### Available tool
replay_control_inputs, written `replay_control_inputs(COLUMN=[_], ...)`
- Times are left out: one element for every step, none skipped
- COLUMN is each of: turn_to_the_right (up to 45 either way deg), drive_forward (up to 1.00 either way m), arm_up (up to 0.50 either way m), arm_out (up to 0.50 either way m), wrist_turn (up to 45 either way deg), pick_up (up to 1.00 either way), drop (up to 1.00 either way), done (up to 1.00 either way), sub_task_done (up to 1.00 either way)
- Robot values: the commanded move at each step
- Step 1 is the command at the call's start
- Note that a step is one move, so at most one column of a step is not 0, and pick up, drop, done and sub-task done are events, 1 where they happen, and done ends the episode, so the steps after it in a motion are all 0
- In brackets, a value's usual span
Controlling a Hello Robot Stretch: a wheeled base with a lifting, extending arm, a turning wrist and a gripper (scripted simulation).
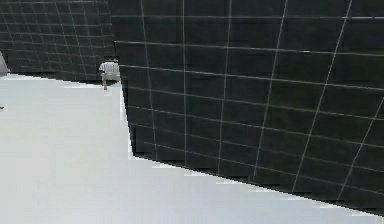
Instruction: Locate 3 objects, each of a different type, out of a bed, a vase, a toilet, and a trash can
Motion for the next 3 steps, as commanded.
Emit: replay_control_inputs(turn_to_the_right=[0.0, -45.0, -12.0], drive_forward=[0.40, 0.00, 0.00], arm_up=[0.00, 0.00, 0.00], arm_out=[0.00, 0.00, 0.00], wrist_turn=[0.0, 0.0, 0.0], pick_up=[0.00, 0.00, 0.00], drop=[0.00, 0.00, 0.00], done=[0.00, 0.00, 0.00], sub_task_done=[0.00, 0.00, 0.00])
